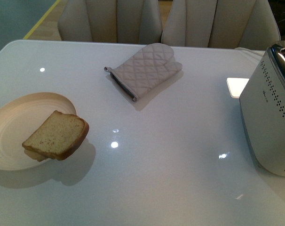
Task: Put bread into toaster
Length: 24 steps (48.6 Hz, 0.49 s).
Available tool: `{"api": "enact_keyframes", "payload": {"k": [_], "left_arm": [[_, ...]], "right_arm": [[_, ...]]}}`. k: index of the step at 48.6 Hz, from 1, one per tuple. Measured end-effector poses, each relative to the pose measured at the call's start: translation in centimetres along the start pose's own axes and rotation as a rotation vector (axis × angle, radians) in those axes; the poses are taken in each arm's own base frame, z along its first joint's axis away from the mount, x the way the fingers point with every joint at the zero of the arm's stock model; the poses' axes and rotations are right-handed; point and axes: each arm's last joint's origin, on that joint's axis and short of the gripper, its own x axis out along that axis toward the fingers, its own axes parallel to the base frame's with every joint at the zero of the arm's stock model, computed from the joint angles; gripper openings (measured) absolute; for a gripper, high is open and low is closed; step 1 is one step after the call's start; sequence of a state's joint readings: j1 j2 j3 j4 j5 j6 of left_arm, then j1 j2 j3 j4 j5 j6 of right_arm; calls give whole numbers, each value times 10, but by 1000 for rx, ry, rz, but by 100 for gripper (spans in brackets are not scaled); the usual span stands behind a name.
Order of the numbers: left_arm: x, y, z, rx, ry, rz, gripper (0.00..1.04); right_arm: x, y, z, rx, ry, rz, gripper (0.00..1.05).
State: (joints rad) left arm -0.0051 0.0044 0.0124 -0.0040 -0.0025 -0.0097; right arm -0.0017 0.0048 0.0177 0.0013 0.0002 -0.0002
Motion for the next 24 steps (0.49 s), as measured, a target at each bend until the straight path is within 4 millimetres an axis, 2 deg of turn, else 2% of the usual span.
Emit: {"api": "enact_keyframes", "payload": {"k": [21,24], "left_arm": [[0,0,0,0,0,0,98],[0,0,-1,-66,113,68,98]], "right_arm": [[0,0,0,0,0,0,96],[0,0,0,0,0,0,96]]}}
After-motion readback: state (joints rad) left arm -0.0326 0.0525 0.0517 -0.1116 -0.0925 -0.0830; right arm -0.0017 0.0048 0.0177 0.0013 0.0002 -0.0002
